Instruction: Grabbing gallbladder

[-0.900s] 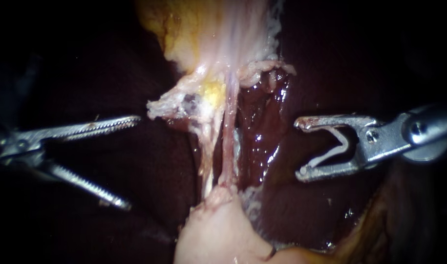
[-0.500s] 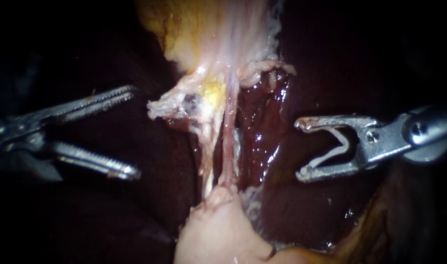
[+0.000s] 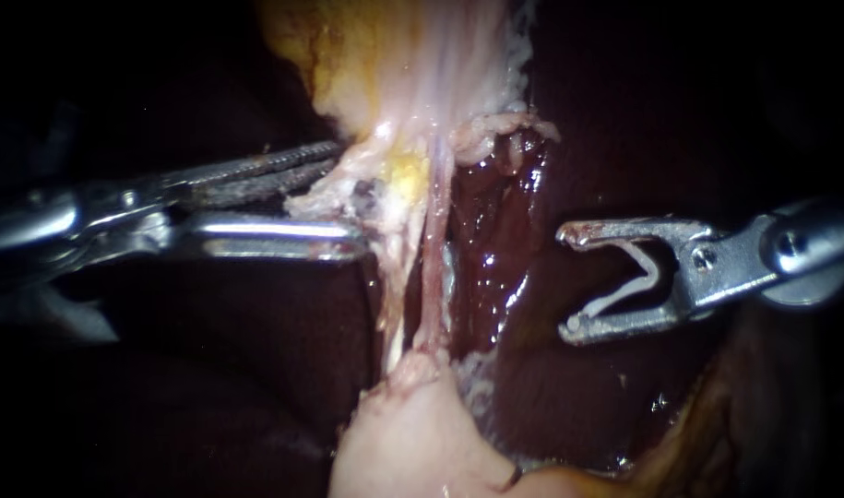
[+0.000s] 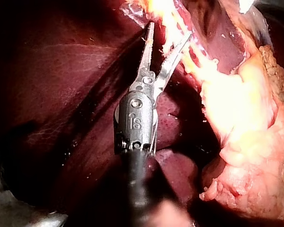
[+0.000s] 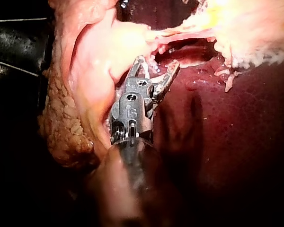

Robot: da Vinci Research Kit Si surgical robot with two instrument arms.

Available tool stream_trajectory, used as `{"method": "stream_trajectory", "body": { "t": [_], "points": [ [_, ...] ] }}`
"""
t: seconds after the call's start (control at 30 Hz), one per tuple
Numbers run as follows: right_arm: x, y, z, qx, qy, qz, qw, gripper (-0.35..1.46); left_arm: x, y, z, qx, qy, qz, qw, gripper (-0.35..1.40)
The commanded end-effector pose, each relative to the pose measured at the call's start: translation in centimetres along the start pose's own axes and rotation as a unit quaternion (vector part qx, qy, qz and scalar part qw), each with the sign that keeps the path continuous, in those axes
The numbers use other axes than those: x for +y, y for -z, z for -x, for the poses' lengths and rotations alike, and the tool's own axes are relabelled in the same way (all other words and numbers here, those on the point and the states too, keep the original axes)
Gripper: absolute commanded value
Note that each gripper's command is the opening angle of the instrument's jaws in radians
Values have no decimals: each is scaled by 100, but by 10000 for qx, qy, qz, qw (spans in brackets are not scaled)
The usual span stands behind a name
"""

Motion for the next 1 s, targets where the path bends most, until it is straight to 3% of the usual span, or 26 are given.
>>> {"method": "stream_trajectory", "body": {
  "t": [0.03,0.1,0.2,0.3,0.43,0.7,0.83,1.0],
  "points": [
    [0,0,0,1,0,0,10000,49,-1,-1,1,-47,35,-9,10000,32],
    [0,0,0,1,0,0,10000,49,-3,-2,5,-101,108,-26,9999,29],
    [0,0,0,1,0,0,10000,49,-5,0,10,-197,232,-52,9995,9],
    [0,0,0,1,0,0,10000,49,-7,5,10,-284,343,-72,9990,-35],
    [0,0,0,1,0,-1,10000,49,-3,14,4,-450,440,-98,9980,-35],
    [-1,1,0,2,2,-4,10000,49,5,36,-16,-489,557,-72,9972,-35],
    [-1,2,0,2,2,-5,10000,49,3,57,-43,-511,633,-73,9967,-35],
    [-1,2,0,2,2,-5,10000,49,-11,83,-80,-361,760,-177,9963,-35]
  ]
}}
